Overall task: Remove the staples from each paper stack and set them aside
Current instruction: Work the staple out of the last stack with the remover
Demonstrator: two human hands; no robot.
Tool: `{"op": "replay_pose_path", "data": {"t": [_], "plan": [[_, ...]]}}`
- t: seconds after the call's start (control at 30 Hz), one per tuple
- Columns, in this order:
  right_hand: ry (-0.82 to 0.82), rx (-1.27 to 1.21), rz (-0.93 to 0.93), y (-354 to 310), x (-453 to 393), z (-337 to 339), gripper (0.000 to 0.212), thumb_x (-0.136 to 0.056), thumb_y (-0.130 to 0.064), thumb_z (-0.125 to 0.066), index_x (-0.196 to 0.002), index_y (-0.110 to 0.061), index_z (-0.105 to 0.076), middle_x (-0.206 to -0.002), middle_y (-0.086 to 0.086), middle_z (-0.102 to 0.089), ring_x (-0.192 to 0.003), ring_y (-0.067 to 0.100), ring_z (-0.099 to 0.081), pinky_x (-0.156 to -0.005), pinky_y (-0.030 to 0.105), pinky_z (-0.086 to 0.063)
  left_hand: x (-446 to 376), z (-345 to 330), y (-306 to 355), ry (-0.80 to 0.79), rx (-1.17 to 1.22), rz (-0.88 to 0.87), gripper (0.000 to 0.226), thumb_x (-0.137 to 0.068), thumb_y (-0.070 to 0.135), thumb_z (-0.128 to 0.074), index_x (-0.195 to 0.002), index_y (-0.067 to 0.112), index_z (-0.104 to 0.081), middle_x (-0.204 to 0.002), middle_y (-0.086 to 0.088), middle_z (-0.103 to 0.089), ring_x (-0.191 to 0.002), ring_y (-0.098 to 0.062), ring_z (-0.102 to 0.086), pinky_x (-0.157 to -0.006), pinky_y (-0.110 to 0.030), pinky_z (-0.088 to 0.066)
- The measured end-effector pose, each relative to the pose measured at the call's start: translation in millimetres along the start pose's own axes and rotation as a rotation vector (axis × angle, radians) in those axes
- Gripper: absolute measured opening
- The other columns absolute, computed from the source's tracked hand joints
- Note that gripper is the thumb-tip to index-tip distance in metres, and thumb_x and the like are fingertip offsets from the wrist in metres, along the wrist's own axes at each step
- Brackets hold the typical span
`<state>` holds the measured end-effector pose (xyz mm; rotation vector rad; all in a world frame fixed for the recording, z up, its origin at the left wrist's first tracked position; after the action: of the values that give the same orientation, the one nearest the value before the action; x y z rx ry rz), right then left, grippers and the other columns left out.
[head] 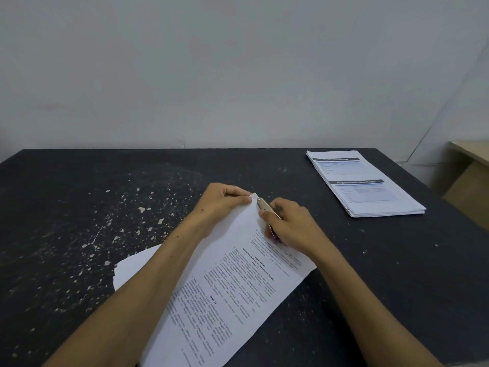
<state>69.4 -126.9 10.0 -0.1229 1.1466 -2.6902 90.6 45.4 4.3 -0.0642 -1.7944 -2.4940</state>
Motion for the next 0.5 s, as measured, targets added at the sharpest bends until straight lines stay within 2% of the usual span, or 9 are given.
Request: {"op": "replay_pose_path", "data": {"t": [0.13,0.3,0.4,0.5], "plan": [[0.006,0.014,0.007,0,-4,-3,0.021,-0.105,-0.042,-0.054,-0.098,-0.022,-0.058,-0.081,-0.002,-0.075,-0.065,0.008,-0.069,-0.074,0.035,-0.061,-2,-2,6,-0.036,-0.044,0.003,0.008,-0.093,0.028,-0.075,-0.095,0.026,-0.083,-0.101,0.002,-0.078,-0.092,-0.022,-0.073,-0.078,-0.033,-0.062],[0.049,0.051,0.028,2,-5,-2,0.021,-0.104,-0.045,-0.053,-0.092,-0.028,-0.053,-0.081,-0.003,-0.072,-0.07,0.014,-0.071,-0.077,0.042,-0.063,-3,-1,12,-0.074,-0.063,0.018,0.01,-0.094,0.027,-0.074,-0.094,0.027,-0.084,-0.098,0.004,-0.078,-0.091,-0.02,-0.074,-0.077,-0.034,-0.063],[0.1,0.155,0.059,-3,-3,-2,0.021,-0.104,-0.049,-0.051,-0.096,-0.029,-0.053,-0.08,-0.006,-0.068,-0.069,0.014,-0.068,-0.07,0.04,-0.062,-2,-2,12,-0.107,-0.028,0.066,0.011,-0.094,0.024,-0.074,-0.091,0.027,-0.085,-0.09,0.004,-0.08,-0.084,-0.019,-0.077,-0.074,-0.033,-0.065],[0.152,0.256,0.065,-9,-1,-1,0.023,-0.105,-0.049,-0.048,-0.103,-0.027,-0.052,-0.081,-0.007,-0.064,-0.066,0.013,-0.062,-0.063,0.033,-0.056,-1,-5,12,-0.142,0.011,0.117,0.009,-0.092,0.022,-0.076,-0.091,0.024,-0.085,-0.09,0.0,-0.081,-0.086,-0.022,-0.078,-0.079,-0.037,-0.065]]}}
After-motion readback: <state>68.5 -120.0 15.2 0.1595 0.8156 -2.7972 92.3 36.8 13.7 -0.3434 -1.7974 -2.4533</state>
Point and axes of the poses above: each hand's wrist, its own x-axis away from the middle knuckle, its own z-axis out of the back of the hand, y = z × x, the point moved 10 cm from there along -x, towards the middle knuckle
